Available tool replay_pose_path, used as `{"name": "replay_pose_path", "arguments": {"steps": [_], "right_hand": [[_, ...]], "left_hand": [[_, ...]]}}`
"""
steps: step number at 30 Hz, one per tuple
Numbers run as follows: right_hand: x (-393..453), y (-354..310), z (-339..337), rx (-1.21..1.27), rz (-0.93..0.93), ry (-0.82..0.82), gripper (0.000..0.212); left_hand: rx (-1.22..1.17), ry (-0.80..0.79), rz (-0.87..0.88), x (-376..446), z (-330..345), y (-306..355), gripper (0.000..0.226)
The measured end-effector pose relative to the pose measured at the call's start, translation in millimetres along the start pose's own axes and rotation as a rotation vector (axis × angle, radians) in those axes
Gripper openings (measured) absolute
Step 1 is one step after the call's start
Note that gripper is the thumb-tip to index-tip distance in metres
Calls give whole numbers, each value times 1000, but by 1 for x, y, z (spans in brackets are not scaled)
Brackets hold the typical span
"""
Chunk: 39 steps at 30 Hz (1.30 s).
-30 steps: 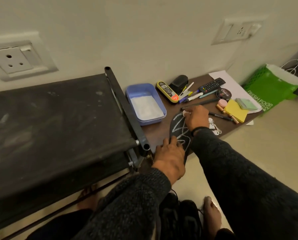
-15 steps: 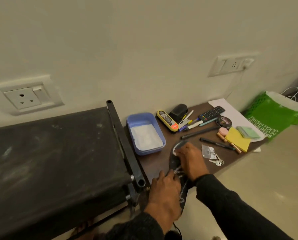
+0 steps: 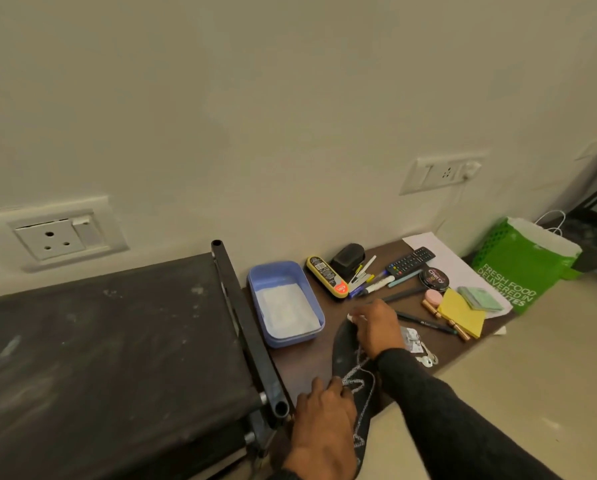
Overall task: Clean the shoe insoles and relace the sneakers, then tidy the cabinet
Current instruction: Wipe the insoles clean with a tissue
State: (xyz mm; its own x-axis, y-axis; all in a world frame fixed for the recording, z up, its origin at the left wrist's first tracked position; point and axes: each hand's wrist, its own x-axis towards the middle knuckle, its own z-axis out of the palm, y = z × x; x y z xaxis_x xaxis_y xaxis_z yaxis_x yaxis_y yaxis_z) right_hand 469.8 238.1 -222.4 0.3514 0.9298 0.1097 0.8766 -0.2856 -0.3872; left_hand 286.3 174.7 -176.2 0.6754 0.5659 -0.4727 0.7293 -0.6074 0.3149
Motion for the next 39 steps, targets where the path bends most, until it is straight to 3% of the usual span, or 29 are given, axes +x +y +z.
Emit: {"name": "replay_pose_path", "arguments": {"steps": [2,5,8,12,16,22,28,35,39], "right_hand": [[-12,-9,6,-14,12,26,18],[-52,-15,13,8,-145,-86,16],[-41,-5,5,2,-234,-134,17],[2,4,0,-46,-89,9,16],[-6,-1,5,-61,-56,2,17],[-64,8,-3,-85,-320,-163,14],[-18,32,-7,-69,-28,-5,14],[-105,19,-4,-73,-182,-44,14],[-83,31,-4,-106,-191,-79,12]], "left_hand": [[-11,-12,-6,2,-1,0,56],[-40,-9,-27,6,0,2,48],[-1,-25,-59,6,1,5,53],[66,35,-44,-3,4,6,73],[77,67,-27,-9,2,5,69],[108,101,-52,-12,7,11,62],[68,122,-33,-12,8,3,71],[91,115,-67,-8,10,10,71],[85,103,-67,-8,11,9,72]]}}
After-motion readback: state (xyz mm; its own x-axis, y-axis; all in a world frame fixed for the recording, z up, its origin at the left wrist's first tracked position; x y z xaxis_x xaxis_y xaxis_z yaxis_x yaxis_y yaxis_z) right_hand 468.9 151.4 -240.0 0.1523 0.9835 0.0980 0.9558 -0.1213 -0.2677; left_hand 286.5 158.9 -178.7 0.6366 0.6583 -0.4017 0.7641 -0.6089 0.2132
